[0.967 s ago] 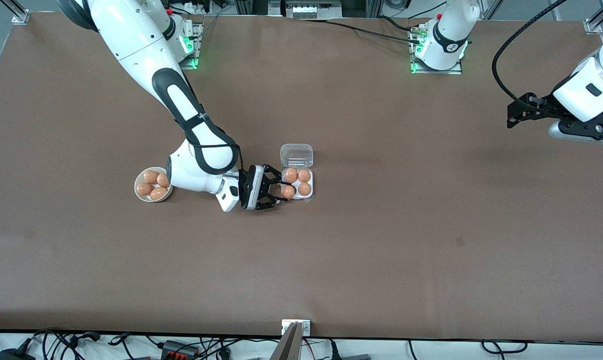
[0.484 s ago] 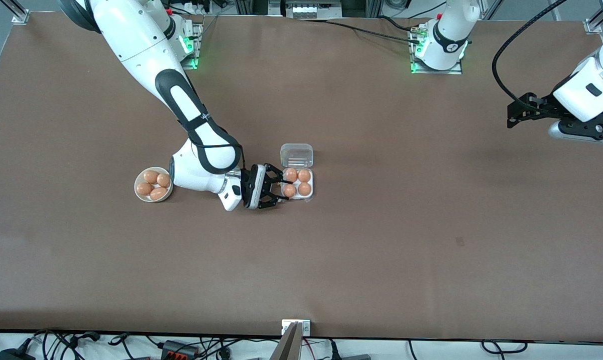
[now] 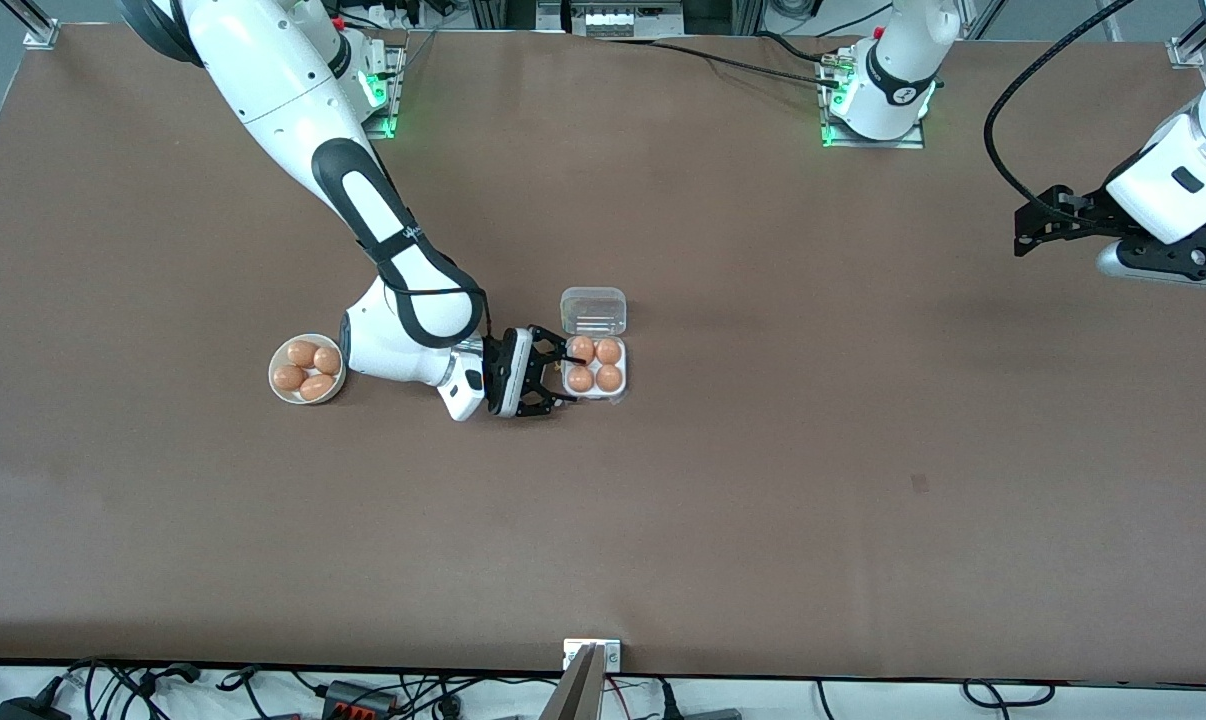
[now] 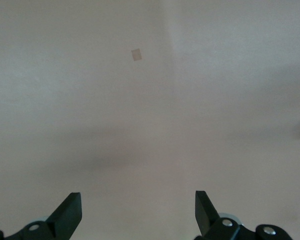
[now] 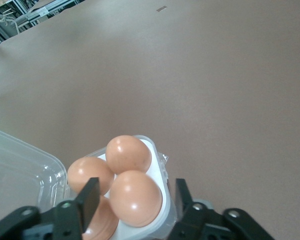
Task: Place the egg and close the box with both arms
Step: 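Lower the egg into the empty carton slot with the right gripper, then open and withdraw the right gripper while the left gripper starts moving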
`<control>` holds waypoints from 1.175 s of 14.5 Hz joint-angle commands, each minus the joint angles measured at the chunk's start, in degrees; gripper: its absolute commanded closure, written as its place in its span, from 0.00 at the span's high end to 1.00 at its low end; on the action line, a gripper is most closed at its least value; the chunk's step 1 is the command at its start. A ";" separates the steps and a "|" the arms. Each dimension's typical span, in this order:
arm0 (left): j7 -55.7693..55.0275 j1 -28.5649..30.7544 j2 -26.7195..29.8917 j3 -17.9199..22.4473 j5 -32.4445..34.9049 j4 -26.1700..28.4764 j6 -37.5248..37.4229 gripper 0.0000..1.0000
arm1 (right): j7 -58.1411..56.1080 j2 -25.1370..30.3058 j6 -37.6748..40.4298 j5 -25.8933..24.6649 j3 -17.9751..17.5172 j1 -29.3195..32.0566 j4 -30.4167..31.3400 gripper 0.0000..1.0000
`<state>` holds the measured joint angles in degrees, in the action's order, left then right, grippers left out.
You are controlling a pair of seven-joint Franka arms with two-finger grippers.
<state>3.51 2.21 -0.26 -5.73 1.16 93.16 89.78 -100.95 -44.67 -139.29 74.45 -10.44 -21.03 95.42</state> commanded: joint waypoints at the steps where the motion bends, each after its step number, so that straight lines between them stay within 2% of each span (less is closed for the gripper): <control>1: -0.78 -0.10 -0.36 -0.16 0.25 -1.31 -0.83 1.00 | -0.58 2.04 -3.70 2.98 -0.19 -1.03 0.64 1.00; 6: -0.78 -0.10 -0.36 -0.07 0.33 -1.31 -0.83 1.00 | 10.84 5.99 -3.53 1.75 0.16 -0.51 0.64 1.00; 9: -0.78 -0.10 -0.36 -0.07 0.33 -1.31 -0.83 1.00 | 19.52 8.10 -3.09 -2.54 1.38 0.37 0.55 1.00; 13: -0.69 -0.28 -0.62 -0.16 0.77 -1.49 -1.01 1.00 | 39.37 11.62 -2.74 -12.20 1.74 1.51 -0.67 1.00; 15: -0.69 -0.19 -0.88 -0.16 0.34 -2.10 -2.67 1.00 | 50.79 12.24 -2.56 -21.05 4.01 1.60 -3.56 1.00; 17: -0.61 -0.19 -0.88 -0.07 0.25 -2.02 -3.11 1.00 | 62.57 12.24 1.80 -27.67 5.34 2.39 -7.33 1.00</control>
<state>3.37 2.20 -0.27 -5.73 1.16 93.14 88.62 -47.83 -32.58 -141.34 51.87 -6.22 -19.47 91.41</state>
